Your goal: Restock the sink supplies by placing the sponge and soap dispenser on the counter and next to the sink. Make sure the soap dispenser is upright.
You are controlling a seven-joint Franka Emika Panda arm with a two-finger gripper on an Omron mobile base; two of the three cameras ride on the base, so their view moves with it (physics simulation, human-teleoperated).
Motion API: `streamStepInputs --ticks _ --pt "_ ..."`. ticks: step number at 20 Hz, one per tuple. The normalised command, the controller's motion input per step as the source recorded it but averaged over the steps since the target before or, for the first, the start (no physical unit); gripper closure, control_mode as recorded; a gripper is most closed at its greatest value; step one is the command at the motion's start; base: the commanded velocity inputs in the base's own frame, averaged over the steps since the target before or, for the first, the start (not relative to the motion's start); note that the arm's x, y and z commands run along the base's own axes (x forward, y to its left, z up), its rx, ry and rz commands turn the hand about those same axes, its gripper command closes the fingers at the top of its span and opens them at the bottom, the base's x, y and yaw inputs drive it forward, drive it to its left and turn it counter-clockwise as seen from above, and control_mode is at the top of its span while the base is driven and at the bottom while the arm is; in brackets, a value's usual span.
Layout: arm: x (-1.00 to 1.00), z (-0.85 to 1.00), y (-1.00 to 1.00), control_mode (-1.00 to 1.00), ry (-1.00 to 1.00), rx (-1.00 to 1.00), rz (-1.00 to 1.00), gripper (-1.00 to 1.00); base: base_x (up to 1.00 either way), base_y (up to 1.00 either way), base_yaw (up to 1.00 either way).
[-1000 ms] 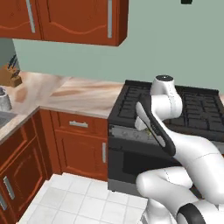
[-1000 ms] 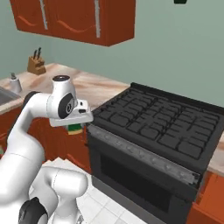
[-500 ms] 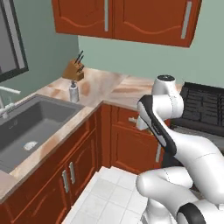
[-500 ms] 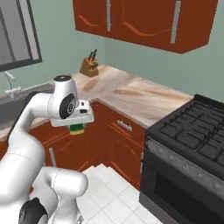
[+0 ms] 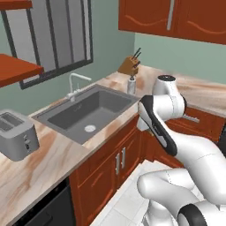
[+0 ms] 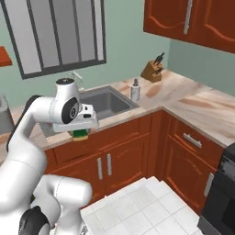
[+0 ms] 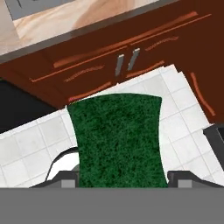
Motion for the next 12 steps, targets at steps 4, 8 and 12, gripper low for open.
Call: streamStepInputs --ticks 4,8,12 --pt "0.0 0.0 0.0 1.0 0.0 0.0 0.0 1.0 -0.08 0.7 0.37" --pt "0.0 0.0 0.0 1.0 0.0 0.0 0.0 1.0 0.02 0.68 0.35" --pt "0.0 0.0 0.0 1.0 0.0 0.0 0.0 1.0 0.19 0.64 0.3"
